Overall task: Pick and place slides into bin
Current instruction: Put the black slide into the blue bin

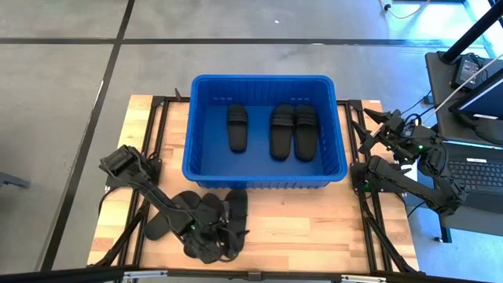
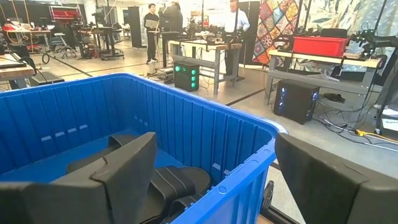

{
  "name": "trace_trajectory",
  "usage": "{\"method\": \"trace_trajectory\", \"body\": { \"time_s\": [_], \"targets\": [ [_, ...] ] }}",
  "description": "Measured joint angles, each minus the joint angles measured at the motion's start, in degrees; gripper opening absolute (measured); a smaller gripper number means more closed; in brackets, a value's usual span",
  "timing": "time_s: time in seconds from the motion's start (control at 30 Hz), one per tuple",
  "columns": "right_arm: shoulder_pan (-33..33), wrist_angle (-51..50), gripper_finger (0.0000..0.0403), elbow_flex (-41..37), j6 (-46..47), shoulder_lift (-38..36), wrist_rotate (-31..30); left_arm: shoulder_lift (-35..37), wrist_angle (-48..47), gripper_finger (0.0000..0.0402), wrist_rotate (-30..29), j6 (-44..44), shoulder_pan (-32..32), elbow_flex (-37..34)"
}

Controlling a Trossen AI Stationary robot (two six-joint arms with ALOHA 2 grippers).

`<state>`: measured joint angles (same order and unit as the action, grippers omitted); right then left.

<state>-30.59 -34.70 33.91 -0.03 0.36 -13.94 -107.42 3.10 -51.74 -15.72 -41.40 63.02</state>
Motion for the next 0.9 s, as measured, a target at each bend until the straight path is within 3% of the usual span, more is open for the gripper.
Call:
{"method": "trace_trajectory", "body": {
  "time_s": [0.13, 0.23, 0.5, 0.9],
  "targets": [
    [0.0, 0.0, 0.0327, 0.0, 0.0, 0.0, 0.0, -0.02, -12.19, 0.0248, 4.93, -11.74, 0.73, 0.0],
    [0.0, 0.0, 0.0327, 0.0, 0.0, 0.0, -0.01, -0.02, -17.23, 0.0248, 6.77, -15.46, 1.49, 0.0],
    [0.0, 0.0, 0.0327, 0.0, 0.01, 0.0, -0.01, -0.02, -23.88, 0.0248, 9.34, -15.74, 5.29, 0.0],
    [0.02, 0.0, 0.0327, 0.02, 0.02, 0.0, -0.01, -0.02, -22.66, 0.0248, 11.24, -15.61, 8.53, 0.0]
  ]
}}
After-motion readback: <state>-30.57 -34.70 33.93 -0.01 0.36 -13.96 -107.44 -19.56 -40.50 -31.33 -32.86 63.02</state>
